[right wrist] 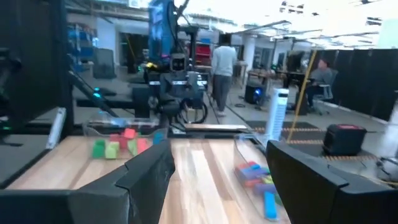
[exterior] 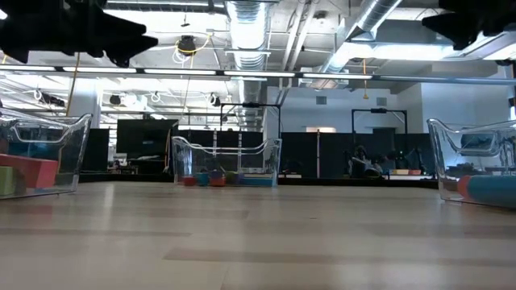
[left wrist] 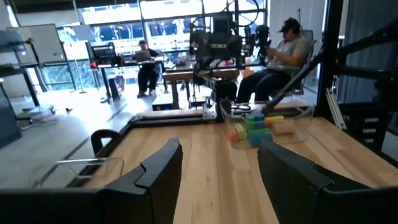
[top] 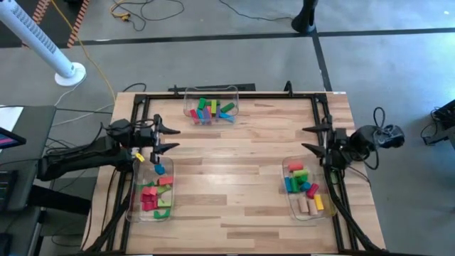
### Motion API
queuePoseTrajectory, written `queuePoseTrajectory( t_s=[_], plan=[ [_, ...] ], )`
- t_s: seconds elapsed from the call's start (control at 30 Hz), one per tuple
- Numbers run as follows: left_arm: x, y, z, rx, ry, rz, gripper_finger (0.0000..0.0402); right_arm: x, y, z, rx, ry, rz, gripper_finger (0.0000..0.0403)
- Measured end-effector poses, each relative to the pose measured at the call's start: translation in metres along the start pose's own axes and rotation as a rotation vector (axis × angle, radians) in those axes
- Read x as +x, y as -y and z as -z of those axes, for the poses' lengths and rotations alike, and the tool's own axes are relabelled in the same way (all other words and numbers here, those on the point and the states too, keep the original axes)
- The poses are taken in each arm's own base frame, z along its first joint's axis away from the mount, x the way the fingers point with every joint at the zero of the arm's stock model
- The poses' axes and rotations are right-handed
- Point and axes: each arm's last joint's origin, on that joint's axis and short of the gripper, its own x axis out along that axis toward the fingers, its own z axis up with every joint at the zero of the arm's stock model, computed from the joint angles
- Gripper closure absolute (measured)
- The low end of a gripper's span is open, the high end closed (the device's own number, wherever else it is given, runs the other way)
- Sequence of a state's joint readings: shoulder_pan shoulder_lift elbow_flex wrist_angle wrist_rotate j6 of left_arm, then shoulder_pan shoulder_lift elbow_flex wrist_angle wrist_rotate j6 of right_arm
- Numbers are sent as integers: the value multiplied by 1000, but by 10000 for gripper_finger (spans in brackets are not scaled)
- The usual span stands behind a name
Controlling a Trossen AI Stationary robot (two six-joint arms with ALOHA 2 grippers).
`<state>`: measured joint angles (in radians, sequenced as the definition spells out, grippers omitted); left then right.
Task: Sort blocks by size
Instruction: Return to Home Position
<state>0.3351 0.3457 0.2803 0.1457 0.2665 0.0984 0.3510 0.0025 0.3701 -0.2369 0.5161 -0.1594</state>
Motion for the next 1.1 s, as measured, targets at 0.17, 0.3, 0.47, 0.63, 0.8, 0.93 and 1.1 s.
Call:
queuePoseTrajectory(
  t_s=[0.17, 0.3, 0.47, 0.63, 0.8, 0.93, 1.1],
  plan=[
    [1, 1, 9, -1, 2, 0, 201, 1, 1, 1, 0, -6, 43, 112],
    [1, 1, 18, 8, 2, 0, 201, 2, 2, 2, 5, 1, 73, 112],
    [1, 2, 28, 13, 0, -1, 201, 10, -1, 19, -44, 5, 124, 112],
    [1, 3, 39, -14, -36, -3, 201, 18, -3, 44, -84, -26, 179, 112],
    [0, 4, 41, -16, -61, 0, 201, 20, -2, 51, -88, -56, 202, 118],
    [0, 4, 46, -15, -103, 4, 204, 20, -2, 53, -90, -76, 204, 126],
    [-1, 5, 51, -27, -161, 10, 222, 20, -3, 61, -99, -145, 194, 133]
  ],
)
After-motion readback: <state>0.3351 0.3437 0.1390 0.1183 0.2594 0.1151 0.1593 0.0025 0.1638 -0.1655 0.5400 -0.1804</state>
